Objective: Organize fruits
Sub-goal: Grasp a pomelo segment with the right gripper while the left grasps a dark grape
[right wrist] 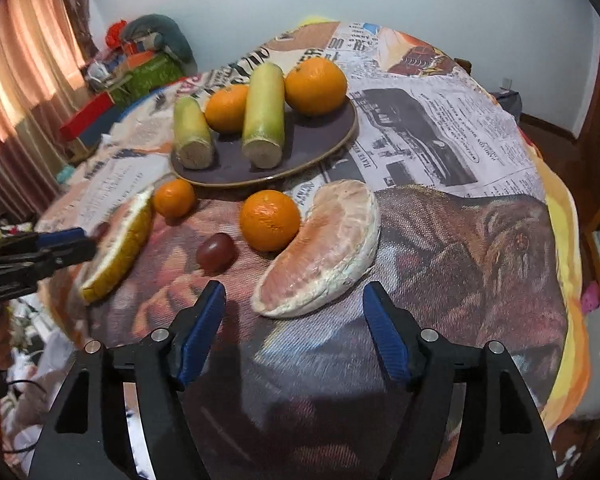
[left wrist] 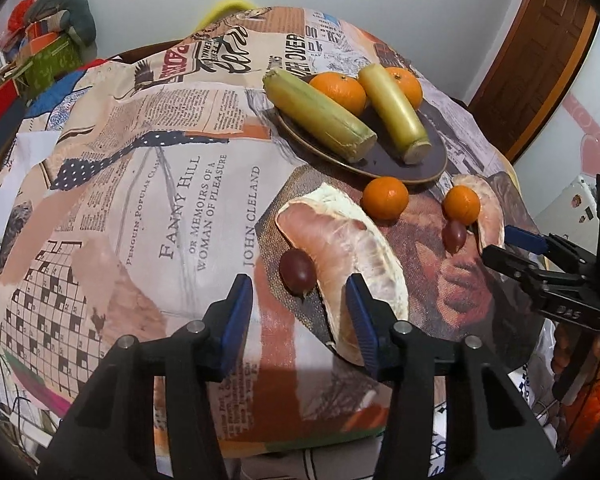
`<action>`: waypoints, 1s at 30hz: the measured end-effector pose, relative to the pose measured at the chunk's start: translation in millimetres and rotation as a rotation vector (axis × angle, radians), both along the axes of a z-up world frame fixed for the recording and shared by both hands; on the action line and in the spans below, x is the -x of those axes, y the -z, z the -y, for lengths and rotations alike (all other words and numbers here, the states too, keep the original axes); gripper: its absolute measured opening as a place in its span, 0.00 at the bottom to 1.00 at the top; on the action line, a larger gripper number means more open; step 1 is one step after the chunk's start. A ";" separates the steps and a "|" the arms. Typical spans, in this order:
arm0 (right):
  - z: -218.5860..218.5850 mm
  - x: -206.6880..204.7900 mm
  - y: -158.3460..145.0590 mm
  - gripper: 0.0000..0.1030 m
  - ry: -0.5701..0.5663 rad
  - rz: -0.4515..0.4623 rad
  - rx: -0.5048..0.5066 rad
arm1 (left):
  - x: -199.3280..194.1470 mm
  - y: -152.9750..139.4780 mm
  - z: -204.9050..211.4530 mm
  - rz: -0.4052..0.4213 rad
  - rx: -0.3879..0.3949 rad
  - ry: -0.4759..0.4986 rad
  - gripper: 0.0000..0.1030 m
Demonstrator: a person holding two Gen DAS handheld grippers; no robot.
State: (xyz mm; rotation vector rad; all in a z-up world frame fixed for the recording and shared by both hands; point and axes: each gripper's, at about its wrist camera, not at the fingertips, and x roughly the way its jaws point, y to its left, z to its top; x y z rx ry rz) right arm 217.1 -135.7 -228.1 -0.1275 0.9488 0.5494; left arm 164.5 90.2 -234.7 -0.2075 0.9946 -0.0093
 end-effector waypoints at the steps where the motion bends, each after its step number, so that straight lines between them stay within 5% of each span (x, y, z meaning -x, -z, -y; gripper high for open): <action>1: -1.9 -1.0 1.0 0.66 0.005 0.012 0.016 | -1.0 0.2 -1.0 0.002 0.002 -0.004 0.42; 4: -4.9 -3.3 2.2 0.66 0.004 0.029 0.039 | -2.9 1.8 -4.8 0.000 -0.005 -0.019 0.30; 9: 8.7 -3.8 1.1 0.63 0.011 0.027 0.028 | -3.2 5.4 -10.5 -0.004 0.021 -0.021 0.29; 12: 20.6 -3.6 0.4 0.51 0.036 0.025 0.023 | -3.1 5.5 -10.0 -0.002 0.015 -0.019 0.28; 27: 11.6 -27.8 1.3 0.51 0.053 0.037 0.049 | -13.2 3.7 -3.5 0.001 0.017 0.004 0.15; 30: 11.6 -31.6 1.9 0.45 0.050 0.051 0.051 | -12.1 3.1 -4.4 0.000 0.029 0.002 0.14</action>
